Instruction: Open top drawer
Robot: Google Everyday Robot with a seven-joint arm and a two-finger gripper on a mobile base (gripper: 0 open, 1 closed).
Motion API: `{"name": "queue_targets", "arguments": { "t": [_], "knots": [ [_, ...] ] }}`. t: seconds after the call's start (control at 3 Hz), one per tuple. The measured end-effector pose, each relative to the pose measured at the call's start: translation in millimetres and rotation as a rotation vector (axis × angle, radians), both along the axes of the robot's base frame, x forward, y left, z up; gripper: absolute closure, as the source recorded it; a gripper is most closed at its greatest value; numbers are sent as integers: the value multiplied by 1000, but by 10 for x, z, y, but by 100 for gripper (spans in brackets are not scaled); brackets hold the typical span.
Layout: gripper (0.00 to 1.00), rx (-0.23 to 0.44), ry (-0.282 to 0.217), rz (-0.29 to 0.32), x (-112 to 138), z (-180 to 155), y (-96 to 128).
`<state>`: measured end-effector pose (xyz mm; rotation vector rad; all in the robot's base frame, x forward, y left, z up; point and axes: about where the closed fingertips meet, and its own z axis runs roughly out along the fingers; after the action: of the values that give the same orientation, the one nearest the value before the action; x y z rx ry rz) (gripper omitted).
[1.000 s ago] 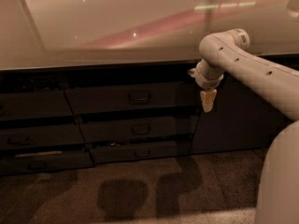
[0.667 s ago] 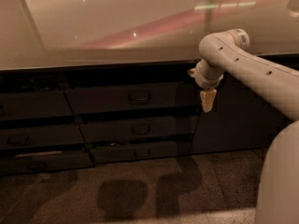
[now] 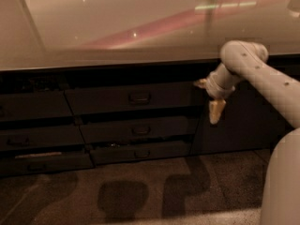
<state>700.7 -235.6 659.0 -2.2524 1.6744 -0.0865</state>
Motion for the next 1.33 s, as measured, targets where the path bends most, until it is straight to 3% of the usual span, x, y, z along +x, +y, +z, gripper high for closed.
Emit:
{"name": "queue_targets", "arguments": {
  "t": [0.33, 1.33],
  "knots": [
    [0, 82, 48, 48, 12, -259, 64],
    [0, 75, 11, 8, -5, -26, 117]
  ]
}}
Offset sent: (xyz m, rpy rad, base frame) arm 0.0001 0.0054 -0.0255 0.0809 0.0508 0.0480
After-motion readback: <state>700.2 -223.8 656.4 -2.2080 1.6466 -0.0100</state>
